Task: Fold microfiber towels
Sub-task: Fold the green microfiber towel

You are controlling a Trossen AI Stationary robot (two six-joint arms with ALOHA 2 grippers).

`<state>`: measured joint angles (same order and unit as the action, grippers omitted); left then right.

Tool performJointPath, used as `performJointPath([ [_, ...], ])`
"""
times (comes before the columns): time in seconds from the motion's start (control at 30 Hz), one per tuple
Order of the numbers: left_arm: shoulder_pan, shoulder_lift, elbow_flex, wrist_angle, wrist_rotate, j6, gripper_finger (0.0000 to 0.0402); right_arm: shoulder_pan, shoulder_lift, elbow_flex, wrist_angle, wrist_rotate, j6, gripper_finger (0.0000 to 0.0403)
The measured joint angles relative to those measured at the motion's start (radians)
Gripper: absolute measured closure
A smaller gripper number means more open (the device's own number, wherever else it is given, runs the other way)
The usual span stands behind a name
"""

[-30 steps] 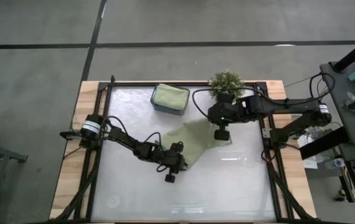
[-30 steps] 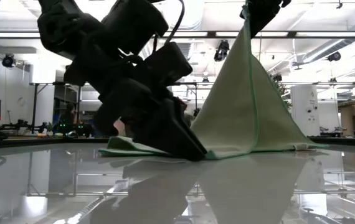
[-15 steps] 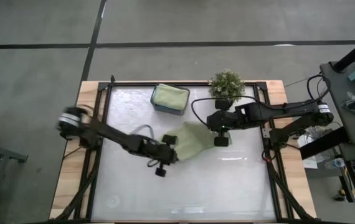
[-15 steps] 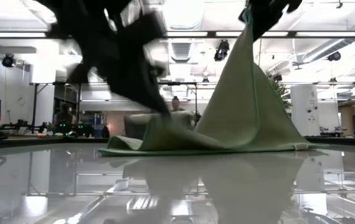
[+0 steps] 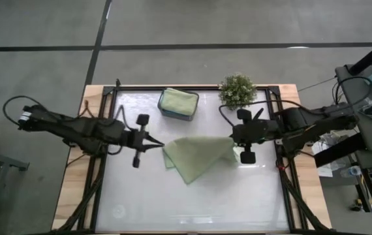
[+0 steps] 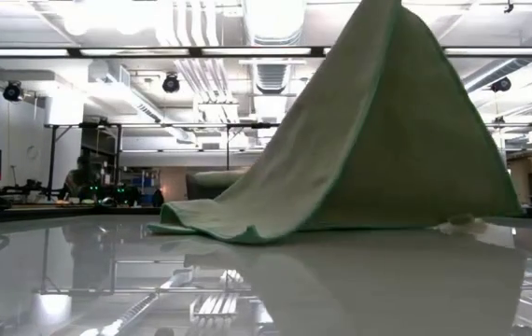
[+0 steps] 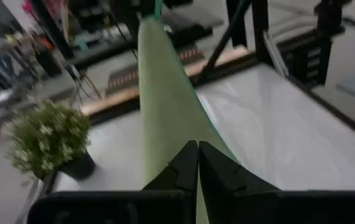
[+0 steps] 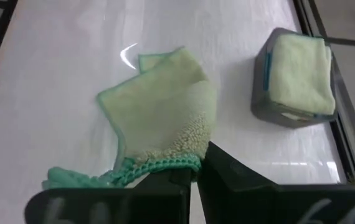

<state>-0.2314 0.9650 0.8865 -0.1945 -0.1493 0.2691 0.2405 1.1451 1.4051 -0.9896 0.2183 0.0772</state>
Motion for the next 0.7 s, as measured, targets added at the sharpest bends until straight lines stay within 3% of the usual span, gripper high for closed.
performJointPath([
  [0.17, -0.005, -0.001, -0.09, 0.025, 0.002, -0.033, 0.0401, 0.0, 0.007, -0.012, -0.008, 0.014, 0.017, 0.0394],
  [0.4, -0.024, 0.218, -0.162, 0.201, 0.006, -0.12, 0.0393, -0.001, 0.041, -0.019, -0.012, 0.018, 0.01, 0.0394],
  [0.7, -0.095, 0.594, -0.027, 0.291, 0.018, -0.159, 0.0284, -0.001, 0.045, -0.02, -0.008, 0.018, 0.017, 0.0394],
])
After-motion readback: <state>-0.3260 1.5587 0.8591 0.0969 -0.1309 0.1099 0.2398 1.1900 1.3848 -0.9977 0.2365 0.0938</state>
